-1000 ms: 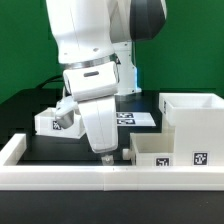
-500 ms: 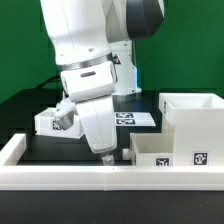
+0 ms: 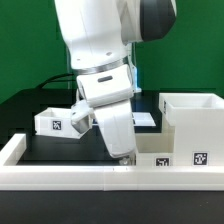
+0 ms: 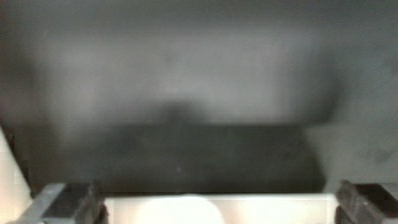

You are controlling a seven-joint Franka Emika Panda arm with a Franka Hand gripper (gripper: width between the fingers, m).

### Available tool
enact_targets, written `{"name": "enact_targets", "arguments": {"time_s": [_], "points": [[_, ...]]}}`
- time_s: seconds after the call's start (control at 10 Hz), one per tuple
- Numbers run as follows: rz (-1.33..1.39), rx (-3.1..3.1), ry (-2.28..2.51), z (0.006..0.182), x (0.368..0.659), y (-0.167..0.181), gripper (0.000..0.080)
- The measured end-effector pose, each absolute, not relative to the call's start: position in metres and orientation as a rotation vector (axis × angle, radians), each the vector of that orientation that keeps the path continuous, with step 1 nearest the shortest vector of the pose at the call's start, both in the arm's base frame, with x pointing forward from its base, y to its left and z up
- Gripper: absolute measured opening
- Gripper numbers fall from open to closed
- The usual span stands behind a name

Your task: Assemble drawer

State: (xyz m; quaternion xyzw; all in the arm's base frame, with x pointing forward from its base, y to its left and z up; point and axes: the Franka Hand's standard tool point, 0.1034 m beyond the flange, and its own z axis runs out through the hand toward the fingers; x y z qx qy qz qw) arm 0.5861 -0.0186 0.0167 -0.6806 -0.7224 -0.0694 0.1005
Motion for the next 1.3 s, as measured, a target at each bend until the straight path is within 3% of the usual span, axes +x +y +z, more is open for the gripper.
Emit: {"name": "enact_targets", "arguments": {"time_s": [0.5, 0.7, 0.9, 1.2, 1.3], "points": [[-0.204, -1.976, -2.147, 0.018, 0.587, 0.030, 0.0649], [-0.189, -2.017, -2.115, 0.017, 0.588, 0.035, 0.0649], [-0.187, -2.029, -2.106, 0.018, 0.588, 0.032, 0.0649], [-0.187, -2.051, -2.107, 0.025, 0.590, -0.006, 0.0649], [-0.189, -2.096, -2.094, 0.035, 0.590, -0.019, 0.0649]]}}
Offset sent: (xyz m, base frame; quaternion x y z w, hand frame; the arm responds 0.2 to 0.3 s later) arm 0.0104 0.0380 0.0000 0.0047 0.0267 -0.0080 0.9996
